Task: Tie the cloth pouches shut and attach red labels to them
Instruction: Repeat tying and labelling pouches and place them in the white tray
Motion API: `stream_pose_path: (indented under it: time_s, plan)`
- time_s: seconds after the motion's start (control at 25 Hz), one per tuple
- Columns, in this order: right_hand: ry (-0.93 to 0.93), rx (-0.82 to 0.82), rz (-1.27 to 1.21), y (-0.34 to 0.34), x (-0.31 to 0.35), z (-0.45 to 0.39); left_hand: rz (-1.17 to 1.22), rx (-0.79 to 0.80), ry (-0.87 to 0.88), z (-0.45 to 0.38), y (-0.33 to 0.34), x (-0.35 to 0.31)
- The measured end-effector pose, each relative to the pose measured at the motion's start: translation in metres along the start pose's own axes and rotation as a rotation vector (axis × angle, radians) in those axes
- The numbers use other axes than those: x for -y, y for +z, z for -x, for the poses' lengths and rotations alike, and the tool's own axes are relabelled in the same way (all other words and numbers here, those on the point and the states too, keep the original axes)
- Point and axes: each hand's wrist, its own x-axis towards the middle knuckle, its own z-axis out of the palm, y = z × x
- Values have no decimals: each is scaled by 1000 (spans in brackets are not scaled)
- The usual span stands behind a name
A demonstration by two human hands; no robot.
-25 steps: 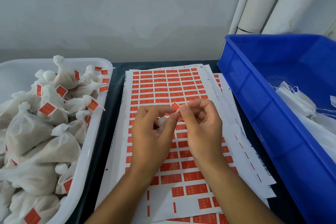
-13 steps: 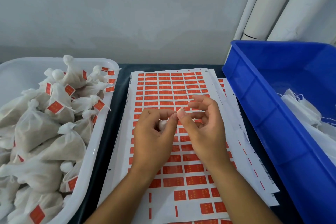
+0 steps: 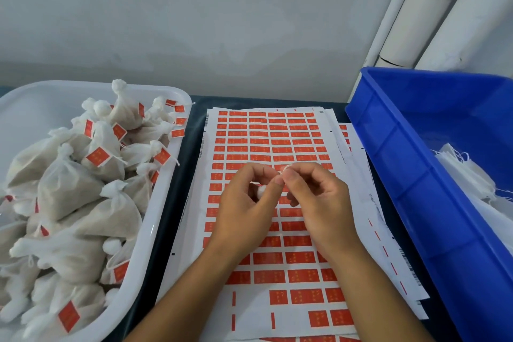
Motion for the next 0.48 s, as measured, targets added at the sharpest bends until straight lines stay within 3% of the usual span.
stream_pose_path:
  time_s: [0.28, 0.48]
  plan:
    - [-58, -79, 59, -1, 8, -1, -238, 61, 42, 3, 3, 8]
    - [-111, -101, 38, 18, 38, -7, -155, -44, 7, 5, 2, 3]
